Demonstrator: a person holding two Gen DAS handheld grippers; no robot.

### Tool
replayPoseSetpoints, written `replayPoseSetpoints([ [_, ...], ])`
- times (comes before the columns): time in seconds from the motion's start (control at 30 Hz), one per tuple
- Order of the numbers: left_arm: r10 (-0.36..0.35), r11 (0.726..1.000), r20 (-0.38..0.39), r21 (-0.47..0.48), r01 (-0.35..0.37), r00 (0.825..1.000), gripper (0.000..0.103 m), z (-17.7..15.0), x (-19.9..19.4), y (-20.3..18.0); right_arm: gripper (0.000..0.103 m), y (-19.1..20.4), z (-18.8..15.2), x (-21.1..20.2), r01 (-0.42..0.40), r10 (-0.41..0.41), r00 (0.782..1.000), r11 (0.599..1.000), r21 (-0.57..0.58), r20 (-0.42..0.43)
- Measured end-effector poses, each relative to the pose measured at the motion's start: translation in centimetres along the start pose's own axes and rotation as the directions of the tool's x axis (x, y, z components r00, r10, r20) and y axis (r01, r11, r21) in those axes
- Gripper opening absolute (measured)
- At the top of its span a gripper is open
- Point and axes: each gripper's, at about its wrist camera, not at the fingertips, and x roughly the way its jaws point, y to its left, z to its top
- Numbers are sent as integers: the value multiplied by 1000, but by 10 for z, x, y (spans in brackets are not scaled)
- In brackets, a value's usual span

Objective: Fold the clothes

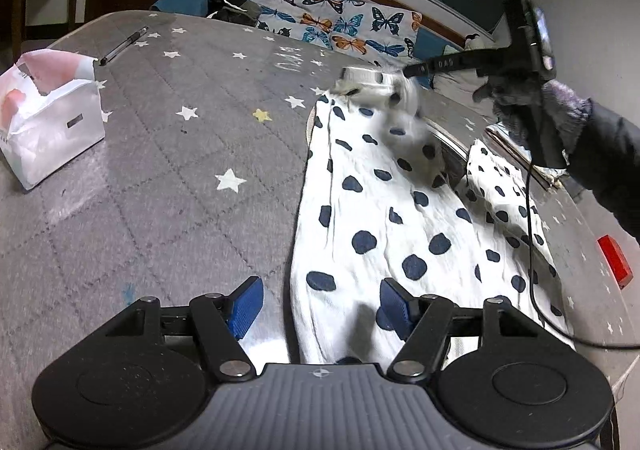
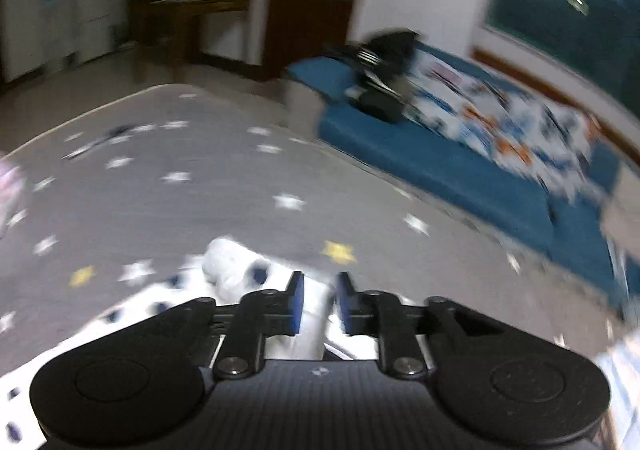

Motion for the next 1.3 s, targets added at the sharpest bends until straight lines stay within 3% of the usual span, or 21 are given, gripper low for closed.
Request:
replayPoseSetpoints([
  [0.13, 1, 1000, 4, 1, -1, 1000, 67, 3, 3, 2, 23, -32, -10, 21, 17, -9, 998, 993, 115, -62],
  [0.27, 14, 1000, 9, 17, -14, 1000, 60, 7, 7, 2, 23, -7, -14, 31, -93, 99, 992, 993, 76, -81],
  [0.4, 24, 1000, 12, 13, -24, 1000, 37, 9, 10, 5, 26, 21, -9, 51, -144, 148, 985, 988, 49, -90],
  [0.53, 29, 999, 13, 21, -29, 999, 13, 9, 12, 9, 28, 31, -5, 71, -131, 136, 986, 990, 52, -94],
  [0.6, 36, 999, 19, 31, -37, 999, 7, 9, 13, 9, 28, 34, -4, 72, -124, 127, 989, 992, 37, -74],
  [0.93, 86, 996, 53, 27, -88, 995, 4, 20, 19, 18, 35, 44, 25, 107, -120, 120, 992, 993, 3, -41],
  [1.13, 105, 994, 58, 22, -107, 993, 5, 27, 22, 23, 40, 42, 46, 112, -130, 128, 989, 991, -21, -69],
  [1.3, 119, 992, 60, 35, -121, 991, 10, 26, 17, 22, 45, 25, 47, 62, -131, 129, 990, 991, -40, -54],
])
